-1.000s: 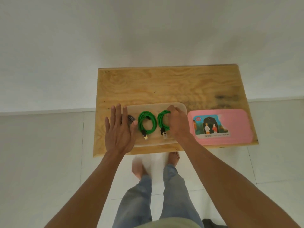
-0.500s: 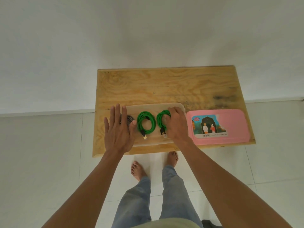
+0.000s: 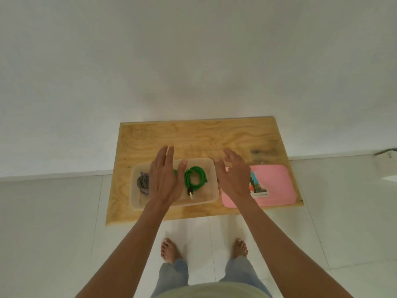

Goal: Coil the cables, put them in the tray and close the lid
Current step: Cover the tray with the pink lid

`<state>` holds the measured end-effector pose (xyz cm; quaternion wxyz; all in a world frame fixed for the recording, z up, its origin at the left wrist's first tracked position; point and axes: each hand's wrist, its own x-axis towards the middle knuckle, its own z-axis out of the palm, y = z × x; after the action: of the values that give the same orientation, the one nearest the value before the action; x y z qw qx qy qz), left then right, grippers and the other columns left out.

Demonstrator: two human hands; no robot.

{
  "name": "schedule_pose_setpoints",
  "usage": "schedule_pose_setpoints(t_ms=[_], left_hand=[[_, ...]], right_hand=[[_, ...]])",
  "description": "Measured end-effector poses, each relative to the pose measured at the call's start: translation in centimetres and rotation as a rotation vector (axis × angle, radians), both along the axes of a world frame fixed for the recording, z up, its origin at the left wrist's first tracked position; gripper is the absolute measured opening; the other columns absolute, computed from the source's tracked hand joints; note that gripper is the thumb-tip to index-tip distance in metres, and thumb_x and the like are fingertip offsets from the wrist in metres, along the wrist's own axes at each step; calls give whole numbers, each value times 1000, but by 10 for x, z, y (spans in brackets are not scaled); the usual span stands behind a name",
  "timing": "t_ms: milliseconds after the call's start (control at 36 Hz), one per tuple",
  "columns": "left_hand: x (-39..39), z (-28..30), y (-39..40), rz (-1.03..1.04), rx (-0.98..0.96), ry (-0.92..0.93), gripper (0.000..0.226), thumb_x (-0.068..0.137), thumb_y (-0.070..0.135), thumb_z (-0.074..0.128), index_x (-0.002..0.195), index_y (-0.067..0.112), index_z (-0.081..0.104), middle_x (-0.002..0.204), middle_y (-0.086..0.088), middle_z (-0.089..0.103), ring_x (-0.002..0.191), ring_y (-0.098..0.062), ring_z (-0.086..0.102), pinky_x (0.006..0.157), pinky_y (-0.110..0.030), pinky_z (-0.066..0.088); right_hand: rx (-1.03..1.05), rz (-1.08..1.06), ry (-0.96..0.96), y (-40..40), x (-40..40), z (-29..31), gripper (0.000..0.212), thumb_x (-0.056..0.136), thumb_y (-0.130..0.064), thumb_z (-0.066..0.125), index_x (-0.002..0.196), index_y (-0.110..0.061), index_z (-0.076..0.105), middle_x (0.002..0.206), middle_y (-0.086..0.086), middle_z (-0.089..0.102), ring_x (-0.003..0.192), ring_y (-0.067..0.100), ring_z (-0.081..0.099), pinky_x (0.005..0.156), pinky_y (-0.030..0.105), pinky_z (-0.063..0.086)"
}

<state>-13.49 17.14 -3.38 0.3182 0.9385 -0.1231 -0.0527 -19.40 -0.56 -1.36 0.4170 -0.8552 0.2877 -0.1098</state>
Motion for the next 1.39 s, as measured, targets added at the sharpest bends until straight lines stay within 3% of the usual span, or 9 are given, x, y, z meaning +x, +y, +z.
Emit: schedule_pose_setpoints(t_ms=[222,361,472,667,778,1083,1167,1250,1389], left_hand=[[-46,15,-121,7,-191,23,57,101,46,41,147,12,42,154,-11,41,140,-27,38,111,-45,39],[-72,-9,-186,32,-160,74,48,98,32,55,141,11,48,145,-11,49,132,-28,47,106,-40,41],[-83,-43,-207,118,-44,146,56,94,44,47,137,9,50,139,-14,52,130,-34,47,104,-52,43],[-92,-100,-206,113,187,163,57,95,40,56,143,12,43,150,-21,37,138,-42,35,110,-58,35],[-101,-119,-205,138,268,130,65,91,53,46,144,16,41,155,-23,27,144,-42,23,116,-57,26],[-113,-140,-216,208,190,117,65,93,52,47,148,19,34,155,-25,26,144,-44,21,116,-58,22],[-114,-137,-226,242,103,132,71,89,55,53,147,18,36,155,-23,25,144,-41,19,114,-58,26],[-116,-130,-237,276,66,153,80,86,55,64,151,19,32,161,-22,15,148,-37,10,118,-54,17],[-114,-103,-243,261,41,110,87,80,61,67,149,18,37,159,-21,18,145,-38,18,117,-53,25]], right_hand=[[94,-60,-68,-105,-46,8,41,93,-27,64,133,-23,58,130,-1,62,111,12,59,96,41,52],[57,-83,49,-179,-78,-15,46,93,-26,65,137,-19,55,132,7,60,120,24,56,103,33,42],[31,-48,187,-216,-95,-49,52,96,-31,61,143,-14,49,140,9,53,127,26,51,105,33,40],[-58,61,295,-233,-107,-99,61,97,-39,55,151,-19,36,158,7,32,146,26,28,116,43,35],[-140,110,334,-233,-108,-124,67,97,-51,47,154,-22,28,163,6,23,151,28,16,121,49,23],[-216,104,313,-224,-121,-159,68,97,-58,26,155,-22,29,163,9,23,152,31,14,117,59,20],[-126,38,280,-224,-117,-154,68,95,-55,37,154,-21,30,164,9,21,152,29,15,119,56,17],[-77,-16,245,-227,-115,-146,71,93,-51,45,153,-18,31,164,10,20,150,30,21,118,54,27],[-52,-34,206,-237,-116,-117,73,93,-46,60,153,-17,32,165,7,17,147,28,23,113,45,33]])
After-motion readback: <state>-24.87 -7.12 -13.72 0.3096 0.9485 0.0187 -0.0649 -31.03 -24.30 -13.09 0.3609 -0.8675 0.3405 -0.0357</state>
